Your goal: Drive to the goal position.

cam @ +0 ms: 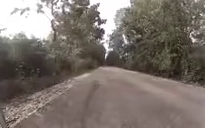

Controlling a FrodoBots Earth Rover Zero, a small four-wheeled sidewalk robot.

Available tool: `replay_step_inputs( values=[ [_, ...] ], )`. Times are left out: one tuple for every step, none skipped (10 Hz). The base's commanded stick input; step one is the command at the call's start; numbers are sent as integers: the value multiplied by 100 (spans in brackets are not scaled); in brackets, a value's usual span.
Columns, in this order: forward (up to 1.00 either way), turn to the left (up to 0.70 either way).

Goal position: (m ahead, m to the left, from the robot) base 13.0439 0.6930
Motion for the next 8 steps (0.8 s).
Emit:
replay_step_inputs(
  values=[
    [70, 0],
    [70, 0],
    [70, 0],
    [70, 0],
    [70, 0],
    [70, 0],
    [70, 0],
    [70, 0]
  ],
)
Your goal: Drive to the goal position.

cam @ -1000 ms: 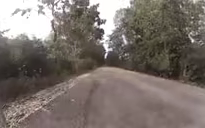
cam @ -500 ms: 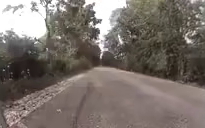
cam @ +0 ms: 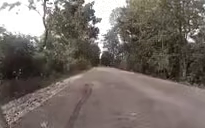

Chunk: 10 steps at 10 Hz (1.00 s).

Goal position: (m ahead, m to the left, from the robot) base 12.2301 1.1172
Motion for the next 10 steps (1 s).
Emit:
replay_step_inputs(
  values=[
    [70, 0],
    [70, 0],
    [70, 0],
    [70, 0],
    [70, 0],
    [70, 0],
    [70, 0],
    [70, 0],
    [70, 0],
    [70, 0]
  ],
)
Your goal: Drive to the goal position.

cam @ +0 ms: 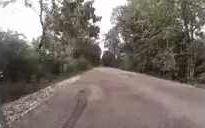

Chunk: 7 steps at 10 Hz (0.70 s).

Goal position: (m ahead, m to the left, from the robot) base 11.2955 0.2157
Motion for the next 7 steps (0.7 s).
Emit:
replay_step_inputs(
  values=[
    [70, 0],
    [70, 0],
    [70, 0],
    [70, 0],
    [70, 0],
    [70, 0],
    [70, 0]
  ],
)
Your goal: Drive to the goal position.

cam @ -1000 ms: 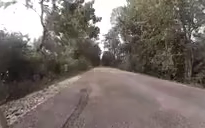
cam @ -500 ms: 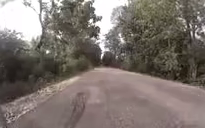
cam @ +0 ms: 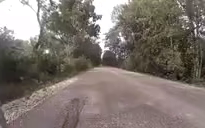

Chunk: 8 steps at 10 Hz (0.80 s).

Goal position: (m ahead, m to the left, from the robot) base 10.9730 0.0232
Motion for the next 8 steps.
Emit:
replay_step_inputs(
  values=[
    [70, 0],
    [70, 0],
    [70, 0],
    [70, 0],
    [70, 0],
    [70, 0],
    [70, 0],
    [70, 0]
  ],
)
